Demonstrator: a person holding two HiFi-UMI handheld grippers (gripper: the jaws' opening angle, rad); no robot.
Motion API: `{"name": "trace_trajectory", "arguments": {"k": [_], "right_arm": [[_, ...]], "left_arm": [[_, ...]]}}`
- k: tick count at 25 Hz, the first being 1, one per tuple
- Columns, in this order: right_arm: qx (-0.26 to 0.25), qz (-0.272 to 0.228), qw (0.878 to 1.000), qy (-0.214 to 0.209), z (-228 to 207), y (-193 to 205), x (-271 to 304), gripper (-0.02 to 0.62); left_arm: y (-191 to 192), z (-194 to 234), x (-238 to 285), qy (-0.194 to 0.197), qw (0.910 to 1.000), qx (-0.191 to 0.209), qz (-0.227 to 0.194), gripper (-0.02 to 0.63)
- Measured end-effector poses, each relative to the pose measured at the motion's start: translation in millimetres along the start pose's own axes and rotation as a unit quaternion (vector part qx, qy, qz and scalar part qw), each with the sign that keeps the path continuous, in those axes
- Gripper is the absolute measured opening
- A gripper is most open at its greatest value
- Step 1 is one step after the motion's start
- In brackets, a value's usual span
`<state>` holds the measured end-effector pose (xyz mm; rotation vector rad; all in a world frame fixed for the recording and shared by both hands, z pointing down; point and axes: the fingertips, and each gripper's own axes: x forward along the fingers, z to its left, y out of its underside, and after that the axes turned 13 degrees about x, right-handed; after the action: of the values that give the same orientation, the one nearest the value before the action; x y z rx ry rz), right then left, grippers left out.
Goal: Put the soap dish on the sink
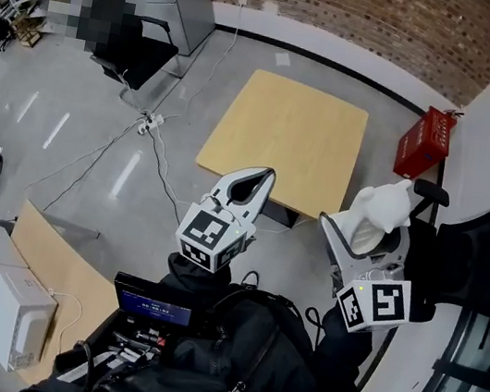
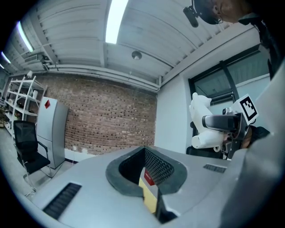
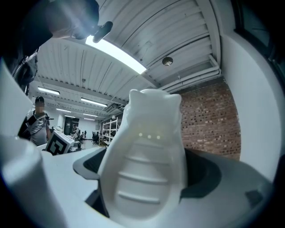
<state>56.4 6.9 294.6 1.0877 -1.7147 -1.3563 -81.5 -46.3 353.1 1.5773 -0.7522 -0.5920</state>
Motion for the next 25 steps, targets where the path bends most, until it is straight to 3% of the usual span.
{"name": "trace_trajectory", "arguments": {"k": [15, 25], "right_arm": [[-0.003, 0.035, 0.999, 0.009, -12.2, 13.6, 32.3, 0.537], [-0.002, 0.027, 0.999, -0.020, -44.5, 4.1, 73.5, 0.537]], "left_arm": [[34.4, 16.2, 28.2, 0.011, 0.9991, -0.035, 0.021, 0.002], [30.5, 36.7, 69.8, -0.013, 0.9994, -0.019, 0.027, 0.002]]}}
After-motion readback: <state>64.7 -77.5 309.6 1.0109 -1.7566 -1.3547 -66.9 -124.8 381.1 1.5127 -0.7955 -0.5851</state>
